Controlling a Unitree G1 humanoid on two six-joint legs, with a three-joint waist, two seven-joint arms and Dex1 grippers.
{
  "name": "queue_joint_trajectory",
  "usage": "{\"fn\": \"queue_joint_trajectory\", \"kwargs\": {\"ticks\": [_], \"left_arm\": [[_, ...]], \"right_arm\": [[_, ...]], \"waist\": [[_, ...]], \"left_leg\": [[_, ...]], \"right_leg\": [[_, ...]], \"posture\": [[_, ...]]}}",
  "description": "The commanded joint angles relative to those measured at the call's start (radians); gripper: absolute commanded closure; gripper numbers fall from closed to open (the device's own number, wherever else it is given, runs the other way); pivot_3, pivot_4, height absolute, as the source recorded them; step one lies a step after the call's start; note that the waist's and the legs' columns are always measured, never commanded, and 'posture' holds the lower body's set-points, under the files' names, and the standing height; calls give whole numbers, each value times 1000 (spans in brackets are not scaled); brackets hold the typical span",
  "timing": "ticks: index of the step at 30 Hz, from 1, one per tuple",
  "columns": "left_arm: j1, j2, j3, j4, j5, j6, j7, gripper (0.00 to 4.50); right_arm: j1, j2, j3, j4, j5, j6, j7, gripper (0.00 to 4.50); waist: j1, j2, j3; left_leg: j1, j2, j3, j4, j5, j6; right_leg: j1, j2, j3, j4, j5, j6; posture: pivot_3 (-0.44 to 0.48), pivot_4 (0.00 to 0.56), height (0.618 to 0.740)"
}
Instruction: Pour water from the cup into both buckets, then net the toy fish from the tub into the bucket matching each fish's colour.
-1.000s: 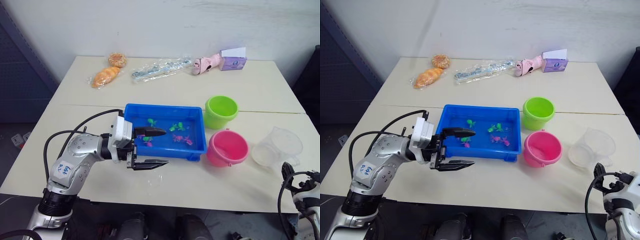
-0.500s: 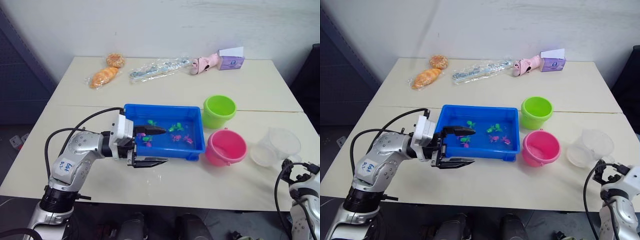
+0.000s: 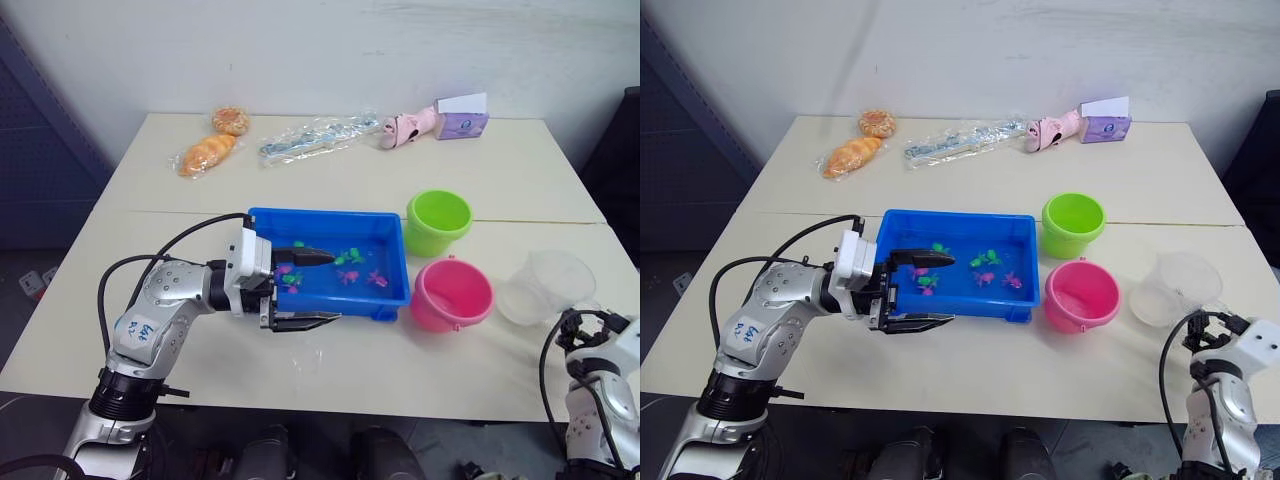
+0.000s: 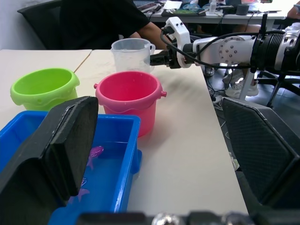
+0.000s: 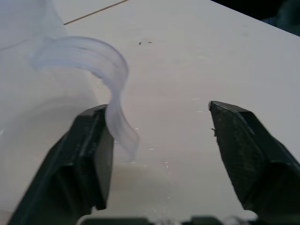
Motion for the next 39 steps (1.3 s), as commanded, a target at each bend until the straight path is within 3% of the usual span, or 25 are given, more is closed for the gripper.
{"fn": "queue_joint_trajectory", "kwargs": {"ticks": [1,3,4,11,15,28,39], "left_arm": [[-16,8,12,-15,2,-18,-3,0],[-17,7,12,-12,4,-19,-4,0],[-17,6,12,-10,4,-19,-4,0],[-15,-10,10,-6,8,-22,4,0],[-10,-20,12,-12,-4,-11,12,0],[-9,-68,-12,12,-25,51,30,0],[-63,-111,-24,62,-28,74,9,0]], "right_arm": [[-10,-19,-25,6,7,-54,25,3521],[-12,-18,-26,8,8,-75,40,4399],[-12,-17,-27,7,11,-80,45,4460],[20,-36,-39,-73,22,-73,56,4460],[78,-97,-37,-224,7,-29,70,4460],[234,-369,38,-604,-352,113,85,4460],[207,-466,133,-648,-591,83,148,4460]], "waist": [[1,0,0],[2,0,0],[2,0,0],[1,1,0],[2,4,3],[5,3,4],[25,-1,6]], "left_leg": [[0,0,0,0,0,0],[0,0,0,0,0,0],[0,0,0,0,0,0],[0,0,0,0,0,0],[0,0,0,0,0,0],[-1,0,0,0,0,-1],[-1,0,0,0,1,-2]], "right_leg": [[0,0,0,0,0,0],[0,0,0,0,0,0],[0,0,0,0,0,0],[0,0,0,0,0,0],[0,0,0,0,0,0],[-1,0,0,-1,-1,1],[-1,2,0,-2,-1,2]], "posture": [[0,150,740],[0,150,740],[0,150,740],[0,150,740],[0,150,740],[0,150,740],[0,150,740]]}}
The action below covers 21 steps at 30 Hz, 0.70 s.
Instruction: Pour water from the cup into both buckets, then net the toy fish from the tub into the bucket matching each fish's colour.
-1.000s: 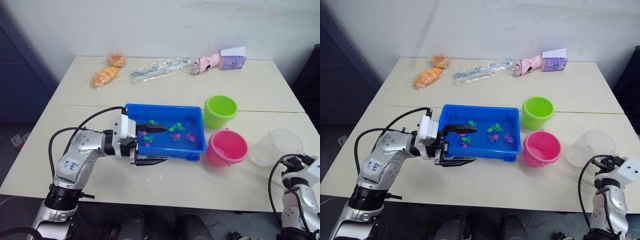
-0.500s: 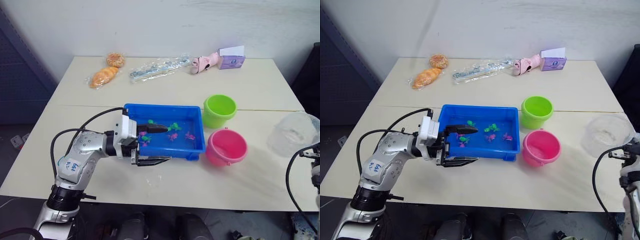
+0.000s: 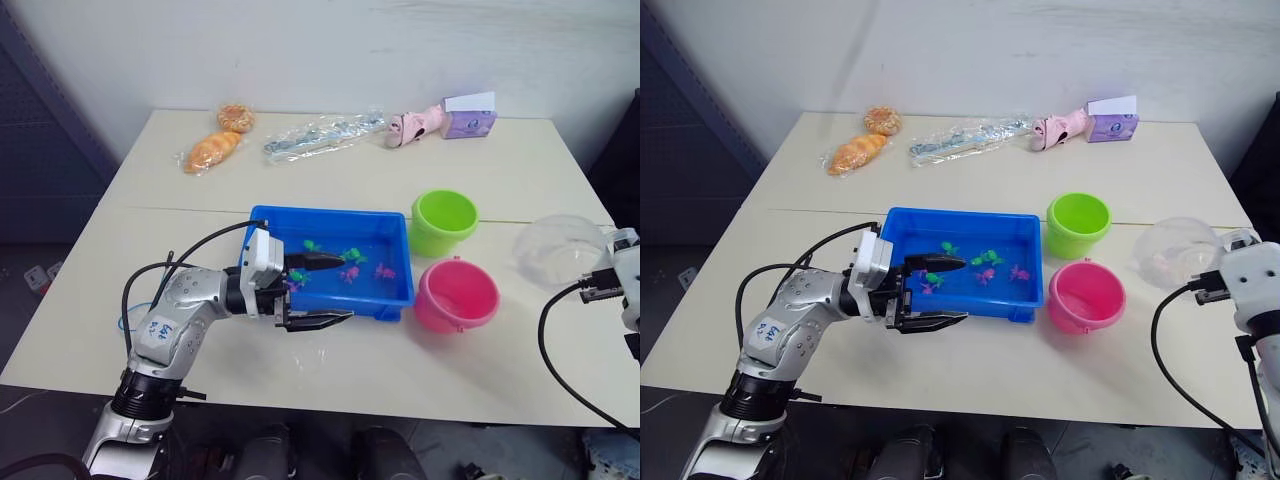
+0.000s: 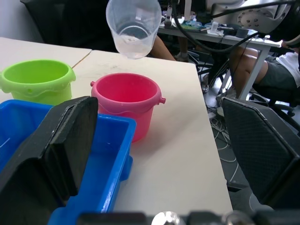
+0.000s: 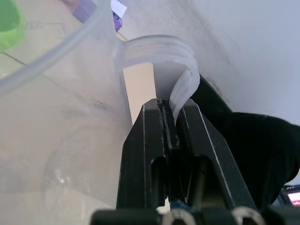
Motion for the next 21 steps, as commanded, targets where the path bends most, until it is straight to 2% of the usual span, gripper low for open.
{"fn": "queue_joint_trajectory", "kwargs": {"ticks": [1,11,21], "left_arm": [[-32,-9,-4,14,-16,-9,-20,0],[-31,-33,-19,14,-3,-13,-14,0],[-21,-33,-27,7,4,-22,-4,0]], "right_arm": [[-28,-37,3,-38,-69,-35,16,4460],[-32,-77,40,9,-227,-188,50,4460],[-30,-71,42,51,-326,-319,43,4460]], "waist": [[2,0,0],[2,0,0],[2,0,0]], "left_leg": [[0,0,0,0,0,0],[-1,1,0,0,1,-2],[-1,3,0,0,2,-3]], "right_leg": [[0,0,0,0,0,0],[0,3,0,-3,0,0],[0,6,2,-3,0,0]], "posture": [[0,150,740],[0,150,740],[0,150,740]]}}
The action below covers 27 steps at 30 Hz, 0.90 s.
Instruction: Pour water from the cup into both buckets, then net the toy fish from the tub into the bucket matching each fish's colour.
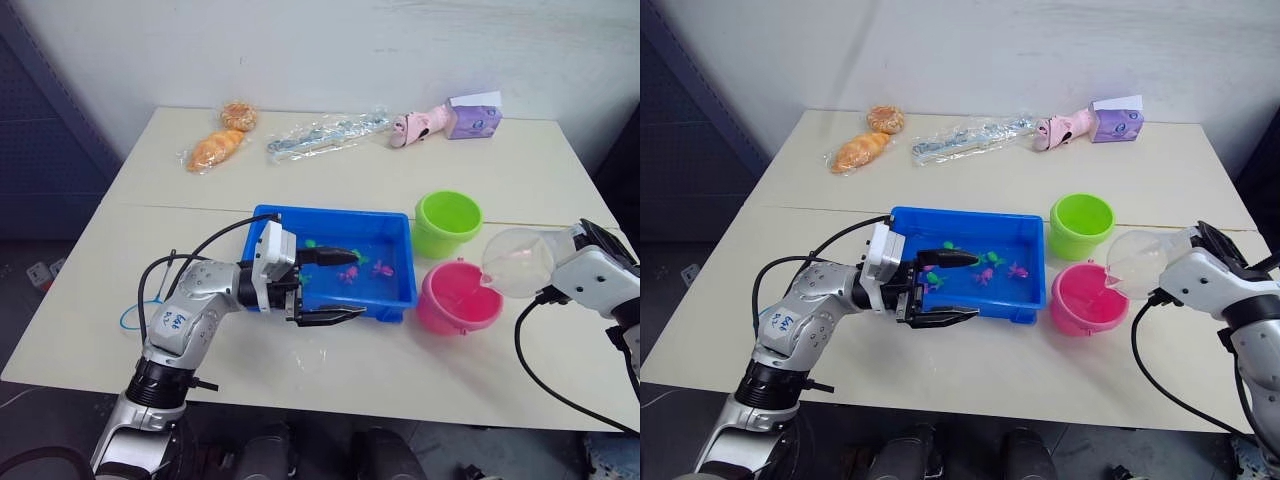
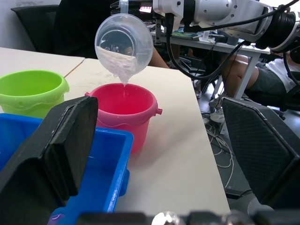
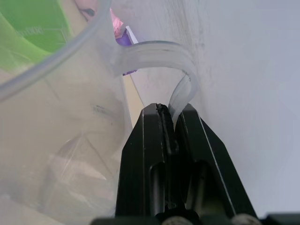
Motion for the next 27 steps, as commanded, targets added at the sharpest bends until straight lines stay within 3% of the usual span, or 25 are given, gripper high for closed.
{"fn": "queue_joint_trajectory", "kwargs": {"ticks": [1,27], "left_arm": [[6,-2,2,-26,-1,-17,5,0],[10,-15,-13,3,32,-74,7,0]], "right_arm": [[-8,-11,-22,-3,-37,-59,-21,4460],[-37,19,-39,78,-143,-227,-134,4460]], "waist": [[0,0,0],[0,0,0]], "left_leg": [[0,0,0,0,0,0],[0,1,0,1,1,-1]], "right_leg": [[0,0,0,0,0,0],[0,2,2,0,0,0]], "posture": [[0,150,740],[0,150,740]]}}
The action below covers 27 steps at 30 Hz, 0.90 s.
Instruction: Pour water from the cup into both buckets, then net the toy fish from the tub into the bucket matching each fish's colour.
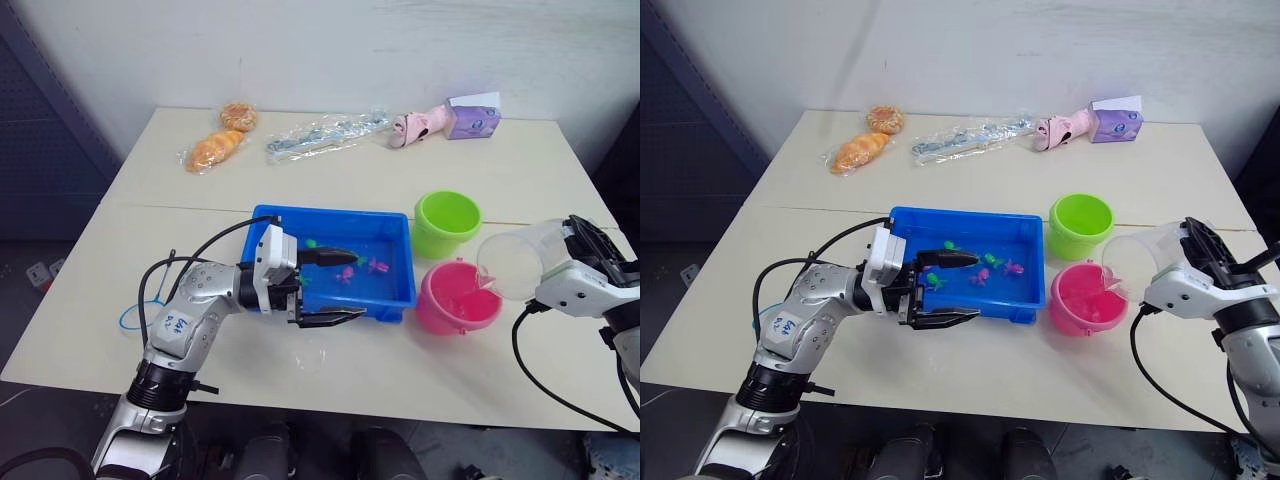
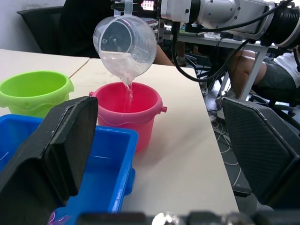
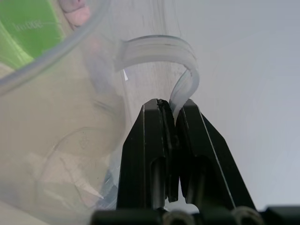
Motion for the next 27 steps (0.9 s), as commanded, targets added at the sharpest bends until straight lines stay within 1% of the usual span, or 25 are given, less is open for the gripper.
{"fn": "queue_joint_trajectory", "kwargs": {"ticks": [1,6,10,11,13,17,20,24,27], "left_arm": [[-2,-11,-5,-2,3,-21,0,0],[2,-17,-3,-3,8,-26,2,0],[5,-15,0,-3,11,-27,3,0],[5,-15,1,-4,11,-27,4,0],[7,-12,2,-4,12,-27,5,0],[8,-9,4,-2,12,-27,5,0],[9,-7,6,0,12,-26,6,0],[9,-6,7,4,13,-28,6,0],[0,-6,18,21,19,-40,11,0]], "right_arm": [[-19,1,-37,-16,4,-17,-27,4460],[-24,16,-28,-8,12,-12,-26,4460],[-36,62,-40,-5,65,27,-17,4460],[-39,80,-45,-4,97,45,-7,4460],[-52,138,-59,-1,225,97,26,4460],[-69,219,-93,-31,426,183,77,4460],[-84,279,-144,-85,597,324,93,4460],[-124,294,-203,-132,751,546,79,4460],[-214,251,-202,-121,804,679,65,4460]], "waist": [[-1,0,0],[0,0,0],[-1,0,0],[-1,0,0],[0,0,0],[-1,0,0],[-1,0,0],[-4,0,0],[-5,0,0]], "left_leg": [[0,0,0,0,0,0],[0,0,0,0,0,0],[0,0,0,0,0,0],[0,0,0,0,0,0],[0,0,0,1,0,0],[0,0,0,1,0,0],[0,0,0,1,0,0],[1,0,0,1,0,0],[1,1,0,1,0,1]], "right_leg": [[0,0,0,0,0,0],[0,0,0,1,0,0],[0,0,0,1,0,0],[0,0,0,1,0,0],[0,0,0,2,0,0],[0,0,1,3,0,0],[0,0,1,4,0,0],[0,0,1,5,0,0],[0,0,2,5,0,0]], "posture": [[0,150,740],[0,150,740],[0,150,740],[0,150,740],[0,150,740],[0,150,740],[0,150,740],[0,150,740],[0,150,740]]}}
